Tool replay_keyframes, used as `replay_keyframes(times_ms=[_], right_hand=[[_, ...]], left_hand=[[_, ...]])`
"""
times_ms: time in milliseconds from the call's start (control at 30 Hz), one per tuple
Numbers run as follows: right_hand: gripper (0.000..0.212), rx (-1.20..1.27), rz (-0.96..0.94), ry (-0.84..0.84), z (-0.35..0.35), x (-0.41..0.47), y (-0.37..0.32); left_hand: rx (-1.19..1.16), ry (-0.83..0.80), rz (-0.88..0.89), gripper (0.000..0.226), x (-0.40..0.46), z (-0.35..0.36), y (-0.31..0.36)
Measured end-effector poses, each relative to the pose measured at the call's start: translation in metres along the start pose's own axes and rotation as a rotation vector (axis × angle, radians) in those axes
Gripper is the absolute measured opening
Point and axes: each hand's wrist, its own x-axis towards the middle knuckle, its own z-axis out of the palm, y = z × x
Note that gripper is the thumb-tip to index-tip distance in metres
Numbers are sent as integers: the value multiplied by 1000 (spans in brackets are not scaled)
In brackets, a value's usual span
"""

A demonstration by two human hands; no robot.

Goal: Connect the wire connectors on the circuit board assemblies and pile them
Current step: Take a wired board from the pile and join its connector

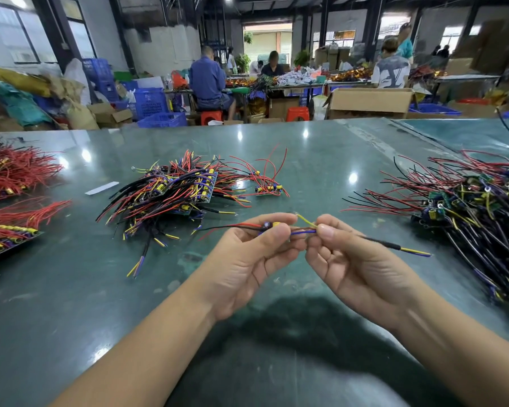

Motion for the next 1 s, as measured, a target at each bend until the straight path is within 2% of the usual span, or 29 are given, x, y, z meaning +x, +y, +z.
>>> replay_keyframes(times_ms=[167, 300, 467, 667, 733, 833, 900, 1000], right_hand=[[11, -36, -37, 85, -3, 6, 3], [12, -85, -71, 129, -7, 8, 4], [16, -261, -182, 140, -9, 10, 6], [22, -463, -266, 129, -6, 5, 13], [21, -425, -255, 126, -5, 5, 14], [16, -266, -196, 92, -4, 7, 13], [22, -166, -133, 39, -5, 7, 12], [18, -131, -85, 12, -6, 7, 12]], left_hand=[[-14, 77, 35, 20, 3, -3, -5], [10, 73, 20, 19, 4, -4, -7], [34, 105, -12, 22, 6, -7, -10], [69, 225, -68, 9, 8, -4, -15], [47, 237, -57, 12, 8, -4, -15], [6, 224, -46, 4, 8, -4, -13], [-5, 191, -41, 5, 8, -5, -11], [14, 180, 7, 6, 8, -8, -9]])
